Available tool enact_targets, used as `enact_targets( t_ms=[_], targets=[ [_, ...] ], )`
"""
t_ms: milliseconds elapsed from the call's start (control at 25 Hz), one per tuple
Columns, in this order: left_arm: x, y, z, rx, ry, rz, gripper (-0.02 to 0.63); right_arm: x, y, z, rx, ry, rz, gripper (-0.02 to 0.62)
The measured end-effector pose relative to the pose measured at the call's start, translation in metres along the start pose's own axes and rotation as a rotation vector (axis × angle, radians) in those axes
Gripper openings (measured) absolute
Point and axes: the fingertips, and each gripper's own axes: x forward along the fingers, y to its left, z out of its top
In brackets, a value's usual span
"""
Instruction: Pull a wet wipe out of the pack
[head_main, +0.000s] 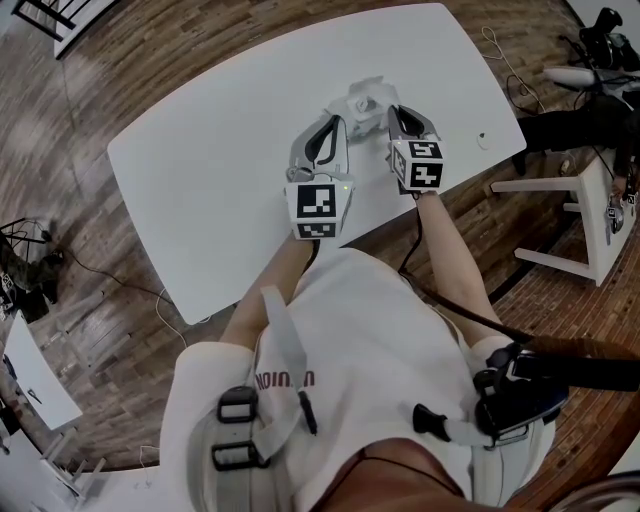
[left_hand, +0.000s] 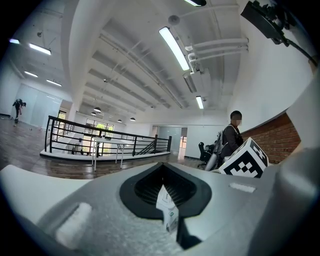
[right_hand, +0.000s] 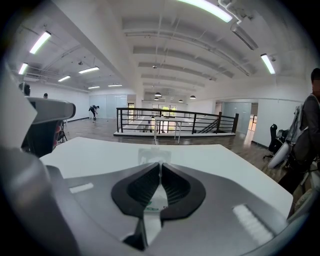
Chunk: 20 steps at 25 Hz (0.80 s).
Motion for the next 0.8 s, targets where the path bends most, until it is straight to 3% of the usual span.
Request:
enact_targets(
  t_ms=[480, 800],
  targets=[
    [-0.001, -0.011, 0.003, 0.000, -0.009, -0.035, 0.003, -0.031, -0.019, 0.045, 0.058, -0.131, -0.064, 0.020],
    [0.003, -0.019, 0.000, 0.008, 0.000, -0.058, 0.003, -0.058, -0.062, 0.046, 0.107, -0.170, -0.173, 0.020]
  ],
)
